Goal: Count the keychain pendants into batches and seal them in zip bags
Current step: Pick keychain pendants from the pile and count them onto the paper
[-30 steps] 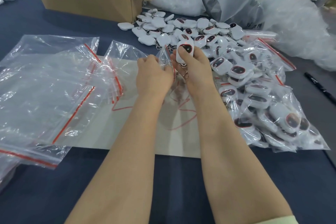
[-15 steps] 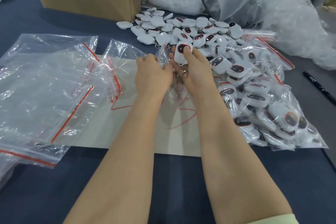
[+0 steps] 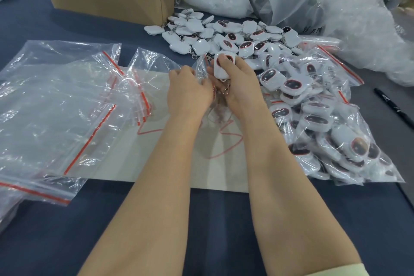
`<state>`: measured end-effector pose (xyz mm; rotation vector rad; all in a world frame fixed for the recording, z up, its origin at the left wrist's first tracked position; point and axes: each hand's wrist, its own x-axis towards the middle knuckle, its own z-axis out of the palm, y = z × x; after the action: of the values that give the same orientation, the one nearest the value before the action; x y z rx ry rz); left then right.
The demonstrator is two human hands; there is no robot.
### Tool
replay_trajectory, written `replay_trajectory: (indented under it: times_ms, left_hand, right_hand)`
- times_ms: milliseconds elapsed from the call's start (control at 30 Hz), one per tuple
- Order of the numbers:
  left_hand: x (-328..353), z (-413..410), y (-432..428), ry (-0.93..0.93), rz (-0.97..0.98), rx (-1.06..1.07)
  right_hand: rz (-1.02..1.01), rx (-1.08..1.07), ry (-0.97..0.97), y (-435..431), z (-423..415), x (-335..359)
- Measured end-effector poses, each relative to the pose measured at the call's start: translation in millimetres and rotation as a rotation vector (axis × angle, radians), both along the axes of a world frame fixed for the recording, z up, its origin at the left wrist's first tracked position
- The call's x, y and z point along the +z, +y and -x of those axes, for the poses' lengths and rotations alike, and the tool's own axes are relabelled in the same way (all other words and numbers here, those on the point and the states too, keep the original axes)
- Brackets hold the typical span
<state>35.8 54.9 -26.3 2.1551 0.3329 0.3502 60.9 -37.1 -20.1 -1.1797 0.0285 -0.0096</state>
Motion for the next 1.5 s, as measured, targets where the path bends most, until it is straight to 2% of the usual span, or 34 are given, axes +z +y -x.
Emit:
replay_trajectory:
  times_ms: [267,433,567,700,800,1000,1067,1167,1200,1500]
  left_hand:
    - [1,0,1,-0.001,-0.010,-0.001]
    - [1,0,1,0.000,-0.010,-0.003]
    - [0,-1,1,-0.007,-0.010,0.004]
    - [-1,-1,0,-0.010,-0.014,0.005]
    - [-1,-1,1,-0.012,-0.012,0.007]
    - [-2,-3,2,-0.022,-0.002,-0.003]
    - [-2,-4,1,-0.020,0.013,-0.009]
    - [-2,-6,2,-0.013,0.049,-0.010]
    - [-1,-6,2,-0.014,0.057,-0.008]
    - [1,-4,2,-0.004,0.122,-0.018]
  right_hand:
    - [0.151,-0.010,-0.133,-3,6,0]
    - [0.168,-0.033,-0.087,1,2,-1]
    - [0.069,0.004,-0.043,2,0,-3]
    - [0.130,0.005,-0.098,-1,0,-4]
    - [0.095,0.008,-0.085,0,0,-3]
    - [0.165,0.089,-0.074,-2,3,5]
    - [0.250,0.096,-0.057,-3,3,11]
    - [0.549,0.024,-0.023,1,1,16]
    - [0.586,-0.005,-0.022,2,1,17]
    - [0.205,0.123,-0.056,-8,7,10]
